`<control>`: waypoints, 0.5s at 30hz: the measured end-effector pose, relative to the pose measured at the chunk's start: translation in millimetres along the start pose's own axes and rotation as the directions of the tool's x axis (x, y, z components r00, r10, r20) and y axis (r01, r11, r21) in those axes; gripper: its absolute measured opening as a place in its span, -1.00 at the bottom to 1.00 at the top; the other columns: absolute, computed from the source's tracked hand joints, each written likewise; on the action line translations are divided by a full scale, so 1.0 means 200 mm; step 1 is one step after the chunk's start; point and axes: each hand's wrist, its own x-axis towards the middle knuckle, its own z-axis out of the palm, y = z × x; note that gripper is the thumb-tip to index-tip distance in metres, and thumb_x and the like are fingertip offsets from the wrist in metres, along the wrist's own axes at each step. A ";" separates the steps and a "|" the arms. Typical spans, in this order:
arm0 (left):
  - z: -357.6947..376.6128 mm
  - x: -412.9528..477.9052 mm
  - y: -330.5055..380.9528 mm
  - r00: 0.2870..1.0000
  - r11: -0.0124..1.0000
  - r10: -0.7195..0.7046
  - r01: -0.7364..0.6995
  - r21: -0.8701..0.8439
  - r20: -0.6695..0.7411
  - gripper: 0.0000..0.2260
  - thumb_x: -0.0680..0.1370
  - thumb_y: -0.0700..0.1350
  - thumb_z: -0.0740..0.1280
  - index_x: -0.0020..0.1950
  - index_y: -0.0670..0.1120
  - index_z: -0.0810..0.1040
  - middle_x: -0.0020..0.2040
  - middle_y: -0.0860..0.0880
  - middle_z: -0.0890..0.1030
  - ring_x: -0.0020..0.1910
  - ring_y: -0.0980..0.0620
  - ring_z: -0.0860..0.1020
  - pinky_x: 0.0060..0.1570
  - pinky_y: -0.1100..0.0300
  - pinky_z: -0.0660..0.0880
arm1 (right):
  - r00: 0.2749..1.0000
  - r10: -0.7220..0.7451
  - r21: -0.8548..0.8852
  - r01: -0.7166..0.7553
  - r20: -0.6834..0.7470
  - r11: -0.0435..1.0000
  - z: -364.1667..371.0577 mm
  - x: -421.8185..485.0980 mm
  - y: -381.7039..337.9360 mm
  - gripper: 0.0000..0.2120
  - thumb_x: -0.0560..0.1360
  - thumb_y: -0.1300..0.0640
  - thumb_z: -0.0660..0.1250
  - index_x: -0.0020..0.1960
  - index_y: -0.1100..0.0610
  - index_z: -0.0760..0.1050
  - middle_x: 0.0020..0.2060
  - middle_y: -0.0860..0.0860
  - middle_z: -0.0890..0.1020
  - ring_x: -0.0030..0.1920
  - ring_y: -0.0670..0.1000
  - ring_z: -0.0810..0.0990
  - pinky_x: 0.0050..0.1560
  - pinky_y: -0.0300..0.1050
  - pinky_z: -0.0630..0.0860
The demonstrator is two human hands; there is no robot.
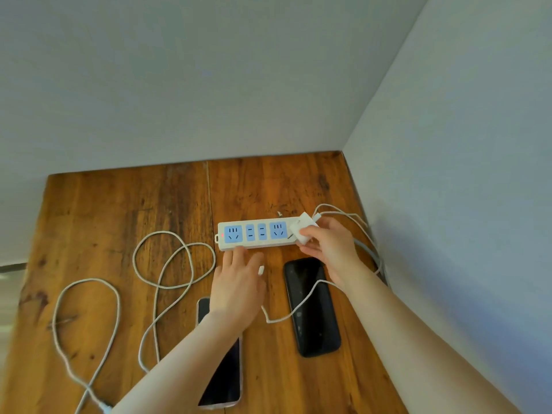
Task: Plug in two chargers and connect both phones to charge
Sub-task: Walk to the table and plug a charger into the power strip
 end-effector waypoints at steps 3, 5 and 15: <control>0.02 0.06 -0.02 0.996 0.990 0.088 -0.091 0.110 0.024 -0.45 0.59 0.03 0.17 0.54 0.05 0.03 0.57 -0.07 0.03 0.53 -0.12 -0.05 0.46 -0.02 0.00 | 0.989 -0.128 -0.248 0.107 -0.069 0.963 0.08 0.07 0.00 -0.71 0.41 0.11 0.46 0.07 0.06 0.44 -0.10 -0.05 0.63 -0.16 -0.10 0.65 -0.39 -0.36 0.55; 0.03 0.10 -0.04 0.992 0.983 0.109 -0.117 0.143 0.064 -0.43 0.62 0.06 0.10 0.55 0.04 -0.10 0.58 -0.07 -0.13 0.53 -0.11 -0.21 0.41 -0.01 -0.20 | 0.982 -0.179 -0.327 0.151 -0.057 0.933 0.10 0.11 -0.01 -0.69 0.42 0.10 0.46 0.08 0.05 0.42 -0.09 -0.07 0.60 -0.21 -0.15 0.61 -0.48 -0.41 0.49; 0.05 0.14 -0.07 0.991 0.985 0.110 -0.119 0.121 0.078 -0.42 0.62 0.03 0.13 0.55 0.07 -0.09 0.58 -0.05 -0.10 0.53 -0.10 -0.19 0.34 0.04 -0.20 | 0.937 -0.204 -0.653 0.344 0.282 0.675 0.05 0.19 -0.21 -0.61 0.43 0.20 0.44 0.25 0.16 0.50 0.19 0.07 0.59 0.07 0.02 0.59 -0.04 -0.09 0.61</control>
